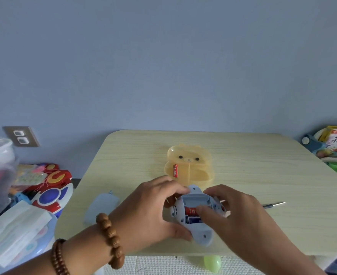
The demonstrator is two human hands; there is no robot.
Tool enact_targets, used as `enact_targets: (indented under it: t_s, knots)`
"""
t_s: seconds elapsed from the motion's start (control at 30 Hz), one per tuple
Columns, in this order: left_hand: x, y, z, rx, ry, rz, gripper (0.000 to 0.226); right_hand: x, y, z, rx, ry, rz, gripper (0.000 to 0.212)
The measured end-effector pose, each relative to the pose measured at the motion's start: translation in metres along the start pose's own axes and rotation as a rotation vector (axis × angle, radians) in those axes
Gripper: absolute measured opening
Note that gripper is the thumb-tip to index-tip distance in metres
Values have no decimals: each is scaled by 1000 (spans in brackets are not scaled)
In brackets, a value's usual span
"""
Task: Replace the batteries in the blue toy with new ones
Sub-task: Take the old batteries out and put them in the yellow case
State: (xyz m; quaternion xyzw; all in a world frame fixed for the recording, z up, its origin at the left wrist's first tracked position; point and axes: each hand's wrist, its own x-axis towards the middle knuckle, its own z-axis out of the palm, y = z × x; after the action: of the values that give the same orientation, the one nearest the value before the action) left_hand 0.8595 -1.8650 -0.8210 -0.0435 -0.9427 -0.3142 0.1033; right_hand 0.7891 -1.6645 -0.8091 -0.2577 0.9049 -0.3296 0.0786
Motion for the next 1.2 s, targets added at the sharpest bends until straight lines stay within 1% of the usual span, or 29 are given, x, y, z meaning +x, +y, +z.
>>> enact_targets:
  t_s: [0.07,0.23,0.37,0.5,0.57,0.7,0.77,0.9,0.97,1.03,1.1,1.2]
  knots:
    - [-1,4,1,-8,-14,-6,83,-3,-11,7,-39,26,16,22]
    - [-1,8,0,10,-15,15,80,-7,-21,9,-34,41,63,34]
    - [-2,8,0,-12,-15,20,78,-7,-26,8,-81,28,91,49]
    - [-2,6,0,-27,-8,24,76,-8,-30,8,-98,60,107,66]
    - [-2,5,0,-32,-11,30,76,-8,-30,9,-102,75,115,68]
    - [-1,3,0,-47,-20,17,77,-8,-26,9,-97,91,88,54]
    - [-1,1,-1,-51,-22,9,77,-10,-23,8,-120,96,53,53]
    - [1,0,-1,-81,-49,-3,71,-11,-16,7,-208,147,-176,43]
    - [1,0,0,-85,-61,-8,66,-4,-13,4,-200,136,-240,35]
    - [1,0,0,-93,-59,-17,67,1,-11,-1,-212,128,-276,22]
    - [0,-1,-1,-100,-66,-23,70,5,-8,-3,-223,98,-319,19]
    - [3,-2,-1,-109,-78,-21,71,10,-8,-5,-244,-30,-361,19]
